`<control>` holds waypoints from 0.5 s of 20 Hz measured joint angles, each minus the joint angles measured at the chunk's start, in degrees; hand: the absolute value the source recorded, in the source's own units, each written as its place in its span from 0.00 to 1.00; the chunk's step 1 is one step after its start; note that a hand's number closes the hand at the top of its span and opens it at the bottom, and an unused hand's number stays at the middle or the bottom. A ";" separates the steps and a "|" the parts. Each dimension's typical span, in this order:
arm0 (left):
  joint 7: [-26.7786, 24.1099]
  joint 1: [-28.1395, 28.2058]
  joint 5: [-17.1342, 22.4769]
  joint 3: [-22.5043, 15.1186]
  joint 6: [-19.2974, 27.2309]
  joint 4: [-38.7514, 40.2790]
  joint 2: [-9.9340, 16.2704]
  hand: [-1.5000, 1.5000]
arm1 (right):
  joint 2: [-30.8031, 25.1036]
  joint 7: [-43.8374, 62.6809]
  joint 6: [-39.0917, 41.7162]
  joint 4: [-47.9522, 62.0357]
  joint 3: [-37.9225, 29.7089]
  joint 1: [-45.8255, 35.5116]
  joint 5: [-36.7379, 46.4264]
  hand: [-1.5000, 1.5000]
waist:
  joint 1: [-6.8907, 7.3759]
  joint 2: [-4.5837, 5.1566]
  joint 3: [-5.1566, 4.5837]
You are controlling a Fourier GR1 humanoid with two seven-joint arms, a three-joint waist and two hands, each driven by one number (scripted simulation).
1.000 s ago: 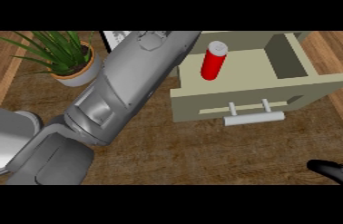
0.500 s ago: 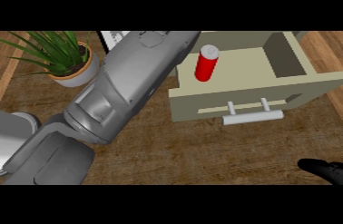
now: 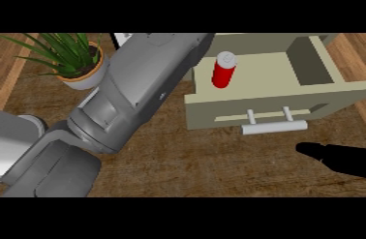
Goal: Pick up the can, place it into the drawer and close the drawer
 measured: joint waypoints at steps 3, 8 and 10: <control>-0.67 -0.30 0.90 -0.18 0.31 0.02 0.00 0.00 | -0.83 -1.77 -0.77 3.82 3.36 -2.50 5.94 0.00 | 0.57 -0.08 0.00; -1.54 -0.70 0.64 -0.39 -0.01 1.30 0.06 0.00 | -1.37 -5.21 -3.16 12.37 8.02 -5.61 15.06 0.00 | 2.20 -0.39 -0.01; -1.38 -0.96 0.32 -0.77 0.17 1.56 0.05 0.00 | -1.11 -6.79 -4.41 15.96 10.16 -6.51 18.47 0.00 | 2.64 -0.59 -0.02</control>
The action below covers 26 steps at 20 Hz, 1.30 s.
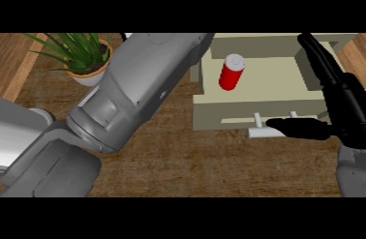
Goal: Pick up the can, place it into the drawer and close the drawer
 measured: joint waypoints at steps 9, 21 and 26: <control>-0.18 0.75 -0.27 1.43 -2.32 -0.05 0.63 0.00 | 2.05 -4.02 -7.48 21.15 4.69 -9.40 13.16 0.00 | 1.97 -0.41 -0.04; 3.66 4.08 -2.41 1.58 -4.48 -4.84 6.49 0.00 | 7.54 -9.17 -26.43 50.77 2.09 -21.42 22.74 0.00 | 4.17 -0.75 -0.06; 5.65 6.81 -3.18 1.05 -5.25 -8.50 8.41 0.00 | 7.77 -10.31 -33.16 61.48 -1.07 -28.58 24.28 0.00 | 5.25 -0.82 -0.06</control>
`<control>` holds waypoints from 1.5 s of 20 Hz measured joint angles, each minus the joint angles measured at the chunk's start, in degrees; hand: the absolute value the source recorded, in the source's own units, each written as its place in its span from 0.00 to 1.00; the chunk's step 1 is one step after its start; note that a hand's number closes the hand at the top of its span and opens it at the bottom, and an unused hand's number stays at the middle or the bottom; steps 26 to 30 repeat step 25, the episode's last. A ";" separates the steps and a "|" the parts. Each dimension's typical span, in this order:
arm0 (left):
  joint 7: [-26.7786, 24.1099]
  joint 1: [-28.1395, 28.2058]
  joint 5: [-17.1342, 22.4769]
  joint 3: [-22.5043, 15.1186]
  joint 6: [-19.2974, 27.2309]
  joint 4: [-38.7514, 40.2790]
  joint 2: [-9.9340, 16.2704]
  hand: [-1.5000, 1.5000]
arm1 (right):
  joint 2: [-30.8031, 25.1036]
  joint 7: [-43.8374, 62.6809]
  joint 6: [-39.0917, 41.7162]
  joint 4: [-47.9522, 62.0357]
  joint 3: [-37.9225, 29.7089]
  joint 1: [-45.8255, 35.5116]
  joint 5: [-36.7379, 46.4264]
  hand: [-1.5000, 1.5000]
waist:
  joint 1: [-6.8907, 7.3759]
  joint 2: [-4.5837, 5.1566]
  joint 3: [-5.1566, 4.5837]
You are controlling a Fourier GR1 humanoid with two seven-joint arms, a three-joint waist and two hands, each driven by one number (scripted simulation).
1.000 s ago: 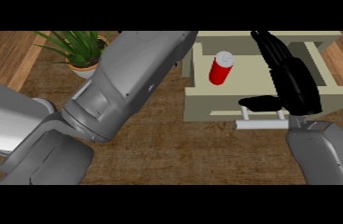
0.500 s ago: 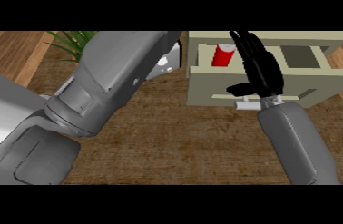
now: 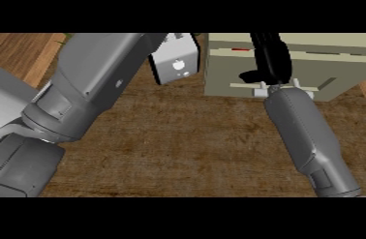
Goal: Pick up the can, place it into the drawer and close the drawer
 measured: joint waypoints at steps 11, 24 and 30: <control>3.96 6.54 -1.23 -1.47 -1.75 -9.07 3.79 0.00 | -0.12 0.52 -6.32 17.30 -3.88 -13.87 2.56 0.00 | 2.31 0.27 -0.02; 6.74 13.96 -1.54 -2.02 -3.65 -19.11 8.93 0.00 | -0.57 -7.35 -4.24 24.69 -8.53 -19.69 -1.10 0.00 | 2.52 1.23 0.51; 6.56 15.21 -1.41 -1.99 -3.84 -20.11 9.19 0.00 | -0.62 -8.04 -4.06 24.98 -8.90 -19.86 -1.40 0.00 | 2.52 1.25 0.54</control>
